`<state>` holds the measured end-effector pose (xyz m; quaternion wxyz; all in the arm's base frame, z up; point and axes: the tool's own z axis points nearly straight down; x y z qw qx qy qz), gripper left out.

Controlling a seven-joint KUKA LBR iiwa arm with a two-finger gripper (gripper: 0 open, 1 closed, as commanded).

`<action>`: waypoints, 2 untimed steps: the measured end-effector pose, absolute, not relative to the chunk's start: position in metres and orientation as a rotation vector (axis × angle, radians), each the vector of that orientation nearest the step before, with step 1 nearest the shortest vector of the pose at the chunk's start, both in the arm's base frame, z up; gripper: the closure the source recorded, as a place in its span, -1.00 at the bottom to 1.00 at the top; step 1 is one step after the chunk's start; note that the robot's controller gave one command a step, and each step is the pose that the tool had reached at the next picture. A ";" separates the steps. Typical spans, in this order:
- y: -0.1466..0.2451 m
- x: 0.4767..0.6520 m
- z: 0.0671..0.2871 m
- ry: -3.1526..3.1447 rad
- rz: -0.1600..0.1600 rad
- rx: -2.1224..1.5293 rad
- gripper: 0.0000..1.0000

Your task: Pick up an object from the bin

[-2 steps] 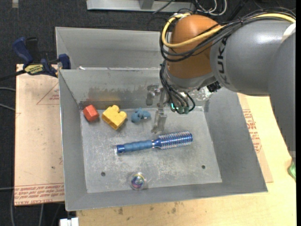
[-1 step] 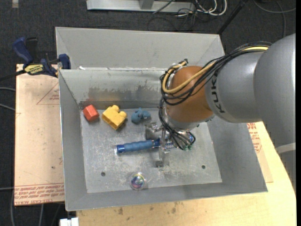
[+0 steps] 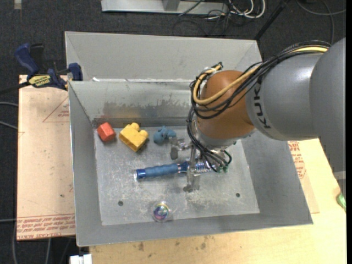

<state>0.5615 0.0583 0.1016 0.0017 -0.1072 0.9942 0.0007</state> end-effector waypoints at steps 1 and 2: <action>0.052 0.556 0.100 3.133 0.002 -0.225 -1.00; 0.083 0.537 0.069 3.141 0.004 -0.117 -1.00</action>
Offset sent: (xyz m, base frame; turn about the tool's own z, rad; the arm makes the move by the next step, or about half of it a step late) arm -0.0060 -0.0061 -0.0016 0.0716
